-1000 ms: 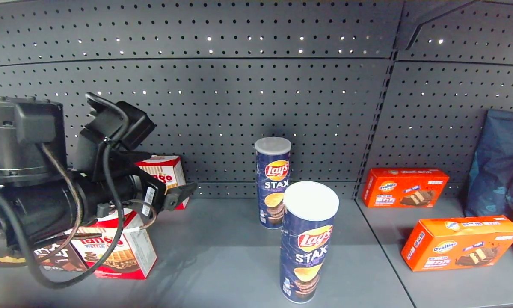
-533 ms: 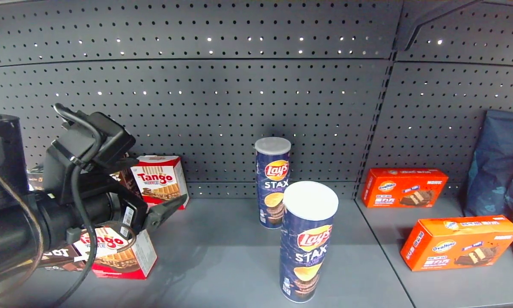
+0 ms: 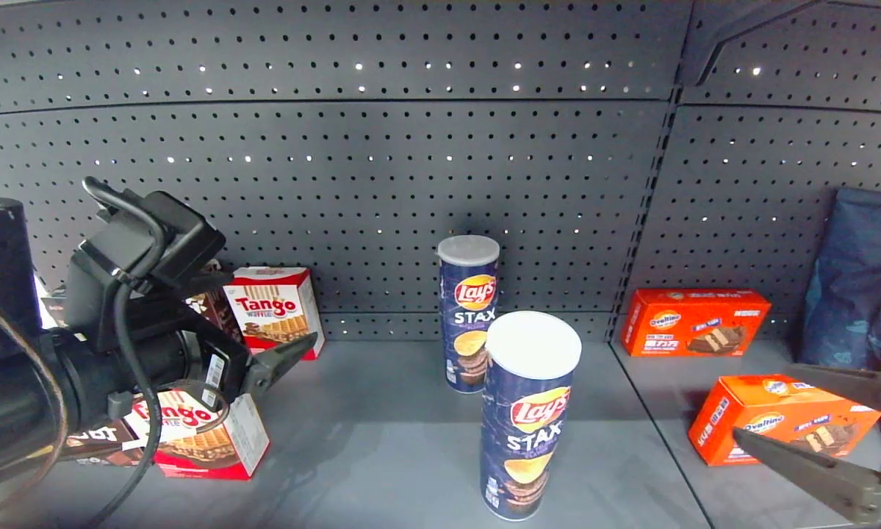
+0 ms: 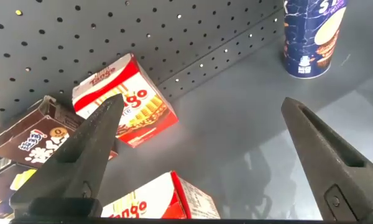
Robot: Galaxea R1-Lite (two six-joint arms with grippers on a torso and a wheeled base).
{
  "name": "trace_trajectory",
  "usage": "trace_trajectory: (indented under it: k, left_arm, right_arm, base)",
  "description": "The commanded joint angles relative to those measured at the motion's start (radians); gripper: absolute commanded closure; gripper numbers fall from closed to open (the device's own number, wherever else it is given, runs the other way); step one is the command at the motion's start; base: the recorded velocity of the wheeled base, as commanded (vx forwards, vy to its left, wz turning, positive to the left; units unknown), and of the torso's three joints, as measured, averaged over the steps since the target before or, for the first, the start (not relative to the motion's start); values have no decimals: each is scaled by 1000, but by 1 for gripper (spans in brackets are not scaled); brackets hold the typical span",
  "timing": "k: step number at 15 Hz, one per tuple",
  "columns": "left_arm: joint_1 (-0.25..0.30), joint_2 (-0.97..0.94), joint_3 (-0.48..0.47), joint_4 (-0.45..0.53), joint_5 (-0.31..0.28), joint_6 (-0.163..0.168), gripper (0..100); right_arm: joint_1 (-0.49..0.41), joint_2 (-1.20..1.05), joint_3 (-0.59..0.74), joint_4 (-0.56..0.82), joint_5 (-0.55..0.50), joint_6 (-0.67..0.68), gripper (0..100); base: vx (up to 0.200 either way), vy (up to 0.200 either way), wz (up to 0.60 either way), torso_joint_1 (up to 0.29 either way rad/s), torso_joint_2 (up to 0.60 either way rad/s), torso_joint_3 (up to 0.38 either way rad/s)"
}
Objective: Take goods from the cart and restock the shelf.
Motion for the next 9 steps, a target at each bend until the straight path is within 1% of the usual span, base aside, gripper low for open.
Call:
trace_trajectory:
  k: [1, 3, 4, 9]
  left_arm:
    - [2, 4, -1, 0, 0, -1, 0]
    - [6, 4, -9, -1, 0, 0, 0]
    - [6, 9, -16, -20, -1, 0, 0]
    - [7, 12, -15, -26, -1, 0, 0]
  right_arm:
    - [109, 210, -25, -36, -24, 17, 0]
    - [126, 255, -31, -34, -26, 18, 0]
    - [129, 298, -46, -36, -26, 18, 0]
    - [140, 421, -109, -37, -27, 21, 0]
  base:
    - [0, 0, 0, 0, 0, 0]
    - [0, 0, 0, 0, 0, 0]
    - [0, 0, 0, 0, 0, 0]
    - [0, 0, 0, 0, 0, 0]
